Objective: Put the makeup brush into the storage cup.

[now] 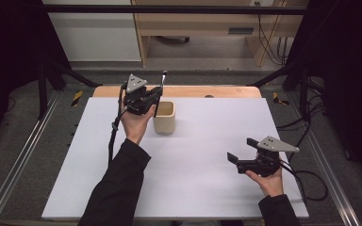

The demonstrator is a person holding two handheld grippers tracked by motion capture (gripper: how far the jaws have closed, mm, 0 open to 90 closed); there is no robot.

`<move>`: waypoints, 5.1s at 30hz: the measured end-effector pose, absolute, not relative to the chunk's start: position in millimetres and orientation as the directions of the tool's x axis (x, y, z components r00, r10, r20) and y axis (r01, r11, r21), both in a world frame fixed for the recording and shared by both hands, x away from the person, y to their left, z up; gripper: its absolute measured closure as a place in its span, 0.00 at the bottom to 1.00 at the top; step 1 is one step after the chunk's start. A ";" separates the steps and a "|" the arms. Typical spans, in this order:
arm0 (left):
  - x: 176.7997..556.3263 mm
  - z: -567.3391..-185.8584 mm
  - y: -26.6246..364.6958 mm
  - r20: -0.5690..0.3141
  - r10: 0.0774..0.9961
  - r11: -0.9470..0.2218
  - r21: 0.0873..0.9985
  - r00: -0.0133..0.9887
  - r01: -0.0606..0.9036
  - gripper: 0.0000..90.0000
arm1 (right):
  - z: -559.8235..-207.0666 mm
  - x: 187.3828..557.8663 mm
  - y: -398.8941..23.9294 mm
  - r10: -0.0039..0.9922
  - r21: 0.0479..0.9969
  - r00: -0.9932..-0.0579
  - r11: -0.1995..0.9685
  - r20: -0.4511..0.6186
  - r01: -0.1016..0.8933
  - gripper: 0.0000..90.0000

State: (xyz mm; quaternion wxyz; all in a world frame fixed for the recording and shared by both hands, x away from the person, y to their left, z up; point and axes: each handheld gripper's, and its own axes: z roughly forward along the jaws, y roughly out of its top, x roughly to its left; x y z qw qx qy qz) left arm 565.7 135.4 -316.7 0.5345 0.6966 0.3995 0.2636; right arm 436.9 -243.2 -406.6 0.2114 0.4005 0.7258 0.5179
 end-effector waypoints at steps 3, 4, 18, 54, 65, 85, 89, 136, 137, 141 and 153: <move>570.0 -316.9 133.9 -0.063 0.840 -0.102 0.957 0.538 0.272 0.93 | -406.5 436.7 -243.0 0.800 0.921 -0.589 0.140 0.112 0.364 0.05; 571.6 -316.8 133.0 -0.063 0.841 -0.103 0.956 0.537 0.274 0.93 | -406.4 436.8 -243.8 0.799 0.922 -0.592 0.145 0.106 0.360 0.05; 589.7 -323.1 132.2 -0.058 0.862 -0.095 0.957 0.504 0.273 0.94 | -406.8 436.9 -242.7 0.800 0.921 -0.590 0.140 0.113 0.365 0.05; 618.0 -358.7 121.6 -0.049 0.879 -0.115 0.944 0.474 0.309 0.94 | -406.6 436.6 -243.2 0.797 0.922 -0.594 0.142 0.109 0.360 0.05; 616.0 -379.2 121.5 -0.051 0.878 -0.125 0.935 0.476 0.332 0.93 | -407.0 436.5 -242.4 0.798 0.922 -0.592 0.140 0.111 0.361 0.05; 602.8 -397.3 126.4 -0.034 0.866 -0.171 0.918 0.499 0.359 0.93 | -406.1 435.3 -243.2 0.797 0.923 -0.594 0.141 0.109 0.359 0.05; 598.4 -396.1 126.3 -0.024 0.859 -0.183 0.918 0.511 0.352 0.92 | -406.0 435.3 -242.8 0.799 0.924 -0.591 0.136 0.112 0.358 0.05; 470.9 -380.6 200.1 -0.021 0.785 -0.200 0.938 0.619 0.285 0.37 | -403.2 432.3 -244.2 0.796 0.929 -0.596 0.131 0.110 0.346 0.04; 468.8 -381.4 202.1 -0.023 0.786 -0.197 0.938 0.618 0.284 0.36 | -403.3 432.4 -244.2 0.795 0.930 -0.597 0.131 0.109 0.344 0.04; 461.9 -385.4 209.2 -0.017 0.791 -0.204 0.935 0.612 0.290 0.30 | -403.6 431.9 -244.2 0.796 0.928 -0.596 0.136 0.106 0.346 0.04; 440.7 -398.9 233.3 -0.016 0.812 -0.201 0.931 0.584 0.305 0.17 | -403.9 431.0 -244.0 0.800 0.929 -0.591 0.133 0.105 0.345 0.04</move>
